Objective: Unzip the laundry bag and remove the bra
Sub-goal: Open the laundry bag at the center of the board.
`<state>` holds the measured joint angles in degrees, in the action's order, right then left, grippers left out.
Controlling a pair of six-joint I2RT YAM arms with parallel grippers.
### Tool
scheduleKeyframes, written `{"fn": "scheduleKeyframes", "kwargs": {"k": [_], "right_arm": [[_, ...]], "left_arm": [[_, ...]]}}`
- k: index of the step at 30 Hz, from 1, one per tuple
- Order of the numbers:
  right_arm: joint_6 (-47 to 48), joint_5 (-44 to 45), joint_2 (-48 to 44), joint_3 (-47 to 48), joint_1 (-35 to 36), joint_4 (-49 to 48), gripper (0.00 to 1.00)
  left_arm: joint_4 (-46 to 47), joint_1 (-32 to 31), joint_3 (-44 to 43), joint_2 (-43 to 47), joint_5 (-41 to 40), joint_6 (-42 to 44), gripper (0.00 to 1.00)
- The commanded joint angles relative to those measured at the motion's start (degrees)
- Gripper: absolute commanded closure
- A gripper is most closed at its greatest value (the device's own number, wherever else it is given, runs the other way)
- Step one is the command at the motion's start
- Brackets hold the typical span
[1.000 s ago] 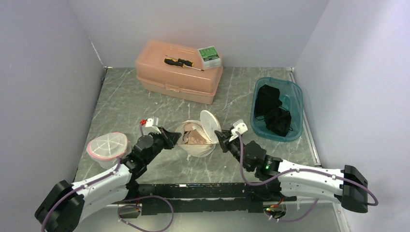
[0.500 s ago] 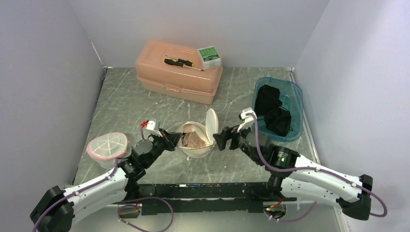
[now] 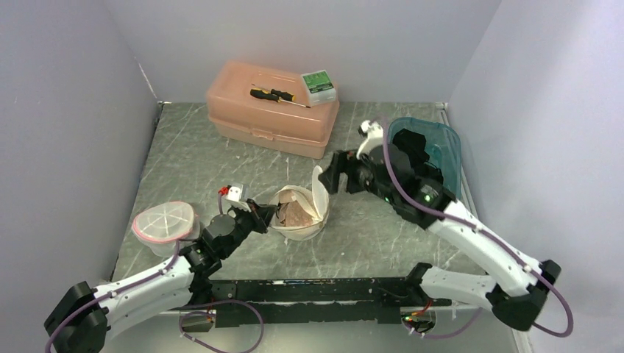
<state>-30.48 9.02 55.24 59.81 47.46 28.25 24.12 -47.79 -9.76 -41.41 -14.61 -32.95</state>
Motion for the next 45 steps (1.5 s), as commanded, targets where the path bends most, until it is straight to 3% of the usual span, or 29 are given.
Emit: {"fn": "scheduleKeyframes", "kwargs": {"k": [1, 12, 17, 18, 27, 28, 29, 32, 36, 41, 45], "right_arm": [[4.2, -3.5, 12.0, 13.4, -2.0, 10.6, 0.10], [9.8, -1.5, 30.6, 26.9, -4.8, 17.9, 0.10], [12.3, -3.6, 36.1, 29.3, -6.1, 19.6, 0.18], [12.6, -4.4, 36.7, 29.4, -6.1, 19.9, 0.22], [14.3, -7.7, 36.7, 32.6, -6.1, 22.4, 0.94], [14.2, -7.4, 35.8, 32.7, -6.1, 22.0, 1.00], [14.3, -7.3, 34.4, 32.5, -6.1, 20.9, 1.00], [15.3, -6.8, 26.5, 28.9, -5.8, 13.9, 1.00], [19.3, 0.0, 13.3, 17.7, -2.7, -4.3, 1.00], [24.1, 7.8, -3.3, -4.3, 4.3, -31.8, 1.00], [23.4, 9.2, -10.2, -17.4, 7.4, -41.5, 1.00]], "left_arm": [[-0.1, -0.5, -2.8, -0.4, -1.1, 1.6, 0.97], [0.9, -0.9, -2.7, -1.3, -1.5, 2.2, 0.97], [2.9, -1.0, -2.5, -2.9, -1.2, 2.0, 0.97], [3.3, -1.1, -2.5, -3.2, -1.3, 2.0, 0.97], [3.1, -1.2, -4.3, -4.2, -3.2, 2.1, 0.97], [2.5, -1.1, -4.8, -4.2, -3.5, 1.8, 0.97], [2.1, -1.2, -5.4, -4.3, -3.8, 1.4, 0.97], [1.0, -1.1, -7.2, -4.3, -4.4, -0.3, 0.97], [1.2, -1.1, -10.9, -5.0, -5.0, -1.8, 0.96], [4.0, -1.1, -12.8, -6.6, -6.6, -5.6, 0.92], [1.5, -1.1, -12.3, -8.6, -5.2, -11.2, 0.88]]}}
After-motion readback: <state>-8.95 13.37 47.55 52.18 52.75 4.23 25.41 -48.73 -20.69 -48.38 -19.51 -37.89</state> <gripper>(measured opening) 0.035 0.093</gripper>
